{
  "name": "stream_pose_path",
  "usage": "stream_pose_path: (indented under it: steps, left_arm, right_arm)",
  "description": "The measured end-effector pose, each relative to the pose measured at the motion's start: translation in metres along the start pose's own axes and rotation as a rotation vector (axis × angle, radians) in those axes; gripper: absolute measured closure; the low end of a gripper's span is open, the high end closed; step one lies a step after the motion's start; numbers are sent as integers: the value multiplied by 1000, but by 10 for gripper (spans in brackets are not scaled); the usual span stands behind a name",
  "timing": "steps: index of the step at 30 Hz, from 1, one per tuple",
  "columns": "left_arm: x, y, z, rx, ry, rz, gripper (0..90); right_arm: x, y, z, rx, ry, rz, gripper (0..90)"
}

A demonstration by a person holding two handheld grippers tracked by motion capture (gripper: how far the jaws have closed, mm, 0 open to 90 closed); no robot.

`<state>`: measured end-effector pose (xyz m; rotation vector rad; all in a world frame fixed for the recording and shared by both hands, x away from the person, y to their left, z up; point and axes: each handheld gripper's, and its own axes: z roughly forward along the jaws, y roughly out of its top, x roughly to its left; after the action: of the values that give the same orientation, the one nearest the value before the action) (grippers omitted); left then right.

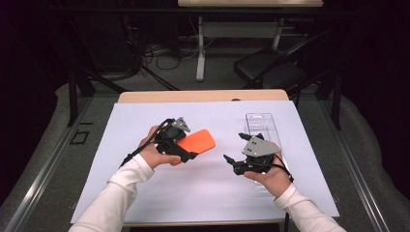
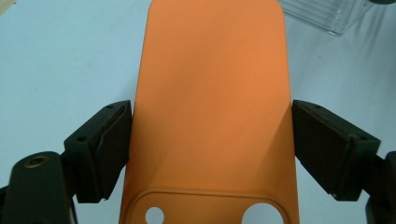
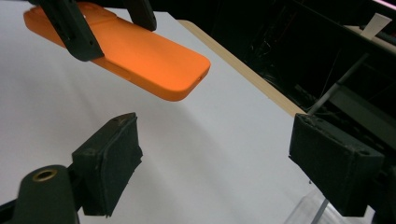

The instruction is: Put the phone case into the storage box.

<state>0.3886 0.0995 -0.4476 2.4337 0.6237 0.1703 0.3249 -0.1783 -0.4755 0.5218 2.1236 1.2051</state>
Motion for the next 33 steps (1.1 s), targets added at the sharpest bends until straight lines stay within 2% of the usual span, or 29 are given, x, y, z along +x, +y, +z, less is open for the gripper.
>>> stream_pose_path:
  steps: [5,8,10,17,22,28,32,33]
  left_arm:
    - [-3,4,2,6,-10,8,157]
    - [-4,5,3,6,-16,8,157]
    - [-5,6,4,9,-21,7,157]
    - [-5,10,5,11,-28,0,157]
    - [-5,13,4,9,-29,-4,157]
    - [-5,15,6,26,-32,-1,158]
    - [-6,16,4,16,-29,-1,157]
    - [-6,16,4,17,-29,-2,157]
  right_arm:
    - [4,5,4,31,-17,-163,171]
    - [7,8,6,52,1,-255,228]
    - [9,10,7,60,-4,-324,223]
    - [16,14,11,111,-31,-505,225]
    - [19,16,15,119,-56,-636,224]
    - [25,18,20,133,-68,-750,225]
    - [27,18,24,130,-64,-769,235]
    - [28,19,24,145,-71,-785,236]
